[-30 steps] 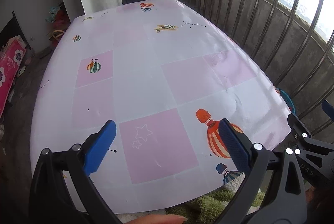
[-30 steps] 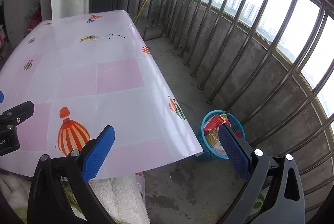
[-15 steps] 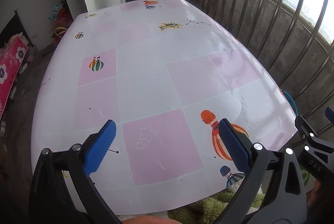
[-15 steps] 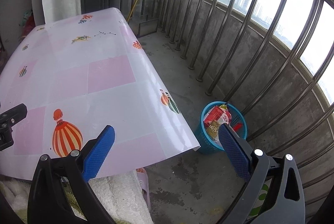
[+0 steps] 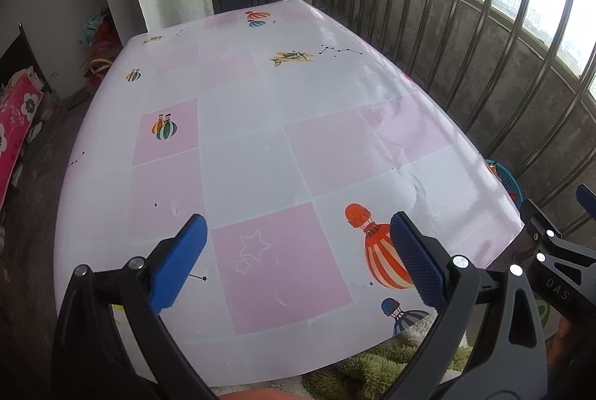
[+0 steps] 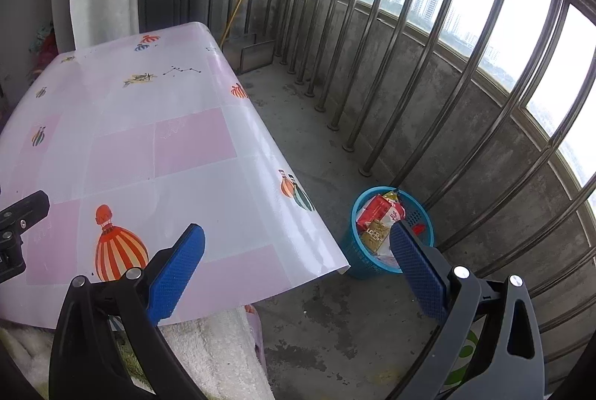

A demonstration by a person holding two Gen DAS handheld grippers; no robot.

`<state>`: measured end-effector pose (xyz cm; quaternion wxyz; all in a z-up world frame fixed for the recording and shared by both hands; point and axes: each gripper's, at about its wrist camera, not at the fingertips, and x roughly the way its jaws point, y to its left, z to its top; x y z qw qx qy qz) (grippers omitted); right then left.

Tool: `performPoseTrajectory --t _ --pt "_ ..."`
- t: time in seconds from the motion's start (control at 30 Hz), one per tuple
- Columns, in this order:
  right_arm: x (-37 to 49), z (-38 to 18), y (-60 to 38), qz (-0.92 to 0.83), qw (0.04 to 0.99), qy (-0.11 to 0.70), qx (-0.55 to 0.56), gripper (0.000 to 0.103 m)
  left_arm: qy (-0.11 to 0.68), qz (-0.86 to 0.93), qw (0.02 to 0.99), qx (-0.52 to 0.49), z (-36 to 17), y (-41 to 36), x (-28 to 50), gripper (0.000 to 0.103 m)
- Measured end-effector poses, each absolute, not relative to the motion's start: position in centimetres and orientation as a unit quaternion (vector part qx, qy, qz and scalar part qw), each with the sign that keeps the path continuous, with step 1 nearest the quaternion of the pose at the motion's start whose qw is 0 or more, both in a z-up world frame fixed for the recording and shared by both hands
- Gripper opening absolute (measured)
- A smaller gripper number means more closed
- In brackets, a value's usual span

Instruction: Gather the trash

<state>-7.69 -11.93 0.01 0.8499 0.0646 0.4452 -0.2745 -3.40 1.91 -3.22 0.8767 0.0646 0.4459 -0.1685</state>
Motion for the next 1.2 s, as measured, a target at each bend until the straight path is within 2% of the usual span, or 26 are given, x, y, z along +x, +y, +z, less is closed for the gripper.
performPoseTrajectory --t 1.2 --pt "-5.8 -1.3 -13.1 -0.254 0.848 0.457 0.083 0.097 0.485 -0.148 0.859 0.07 -5.6 1.3 -1.5 0.094"
